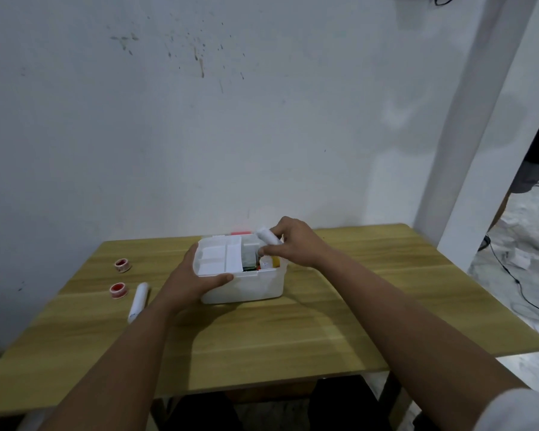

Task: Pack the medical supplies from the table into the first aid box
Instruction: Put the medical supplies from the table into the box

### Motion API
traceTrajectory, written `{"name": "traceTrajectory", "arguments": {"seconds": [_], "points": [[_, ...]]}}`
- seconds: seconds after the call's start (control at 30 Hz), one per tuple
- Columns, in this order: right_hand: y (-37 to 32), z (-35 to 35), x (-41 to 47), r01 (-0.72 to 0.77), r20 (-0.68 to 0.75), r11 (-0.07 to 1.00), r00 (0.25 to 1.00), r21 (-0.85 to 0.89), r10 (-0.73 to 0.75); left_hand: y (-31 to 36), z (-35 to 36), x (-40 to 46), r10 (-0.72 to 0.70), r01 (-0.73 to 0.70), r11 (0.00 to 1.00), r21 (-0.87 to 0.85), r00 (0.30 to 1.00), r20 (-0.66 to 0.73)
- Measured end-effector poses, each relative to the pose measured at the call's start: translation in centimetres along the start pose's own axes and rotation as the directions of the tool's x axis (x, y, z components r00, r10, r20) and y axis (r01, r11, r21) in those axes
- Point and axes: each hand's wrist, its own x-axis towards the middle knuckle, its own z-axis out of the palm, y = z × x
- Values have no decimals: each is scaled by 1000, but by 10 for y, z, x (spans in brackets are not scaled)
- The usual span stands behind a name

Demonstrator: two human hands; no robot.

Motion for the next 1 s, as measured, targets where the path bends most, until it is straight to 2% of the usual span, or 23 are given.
{"name": "traceTrajectory", "arguments": {"seconds": [0.07, 0.17, 0.33, 0.43, 0.57, 0.67, 0.8, 1.0], "points": [[2, 1, 0, -8, -77, 999, 997, 54, 12, 0, 1, 0, -2, 2, 1000, 6, 1000, -6], [2, 5, -7, 22, -107, 993, 994, 115, -9, 1, 1, 0, 3, -3, 1000, 5, 1000, -7], [2, 13, -14, 87, -234, 993, 970, 77, -66, 2, 2, -2, 16, -16, 1000, -19, 1000, -12], [7, 18, -15, 92, -234, 994, 969, 53, -77, -1, 0, -1, 5, -6, 1000, -27, 1000, -11], [26, 29, -17, 160, -240, 982, 954, -97, -179, -1, 1, -1, 9, -10, 1000, -28, 1000, -10], [37, 33, -19, 181, -272, 979, 941, -90, -199, -2, 1, 0, 6, -7, 999, -32, 1000, -13], [37, 30, -22, 154, -309, 987, 942, 42, -134, -2, -1, -1, 9, -10, 999, -45, 1000, -12], [35, 20, -12, -14, -201, 990, 979, 144, 43, 4, -1, -4, 20, -21, 998, -53, 1000, -19]]}}
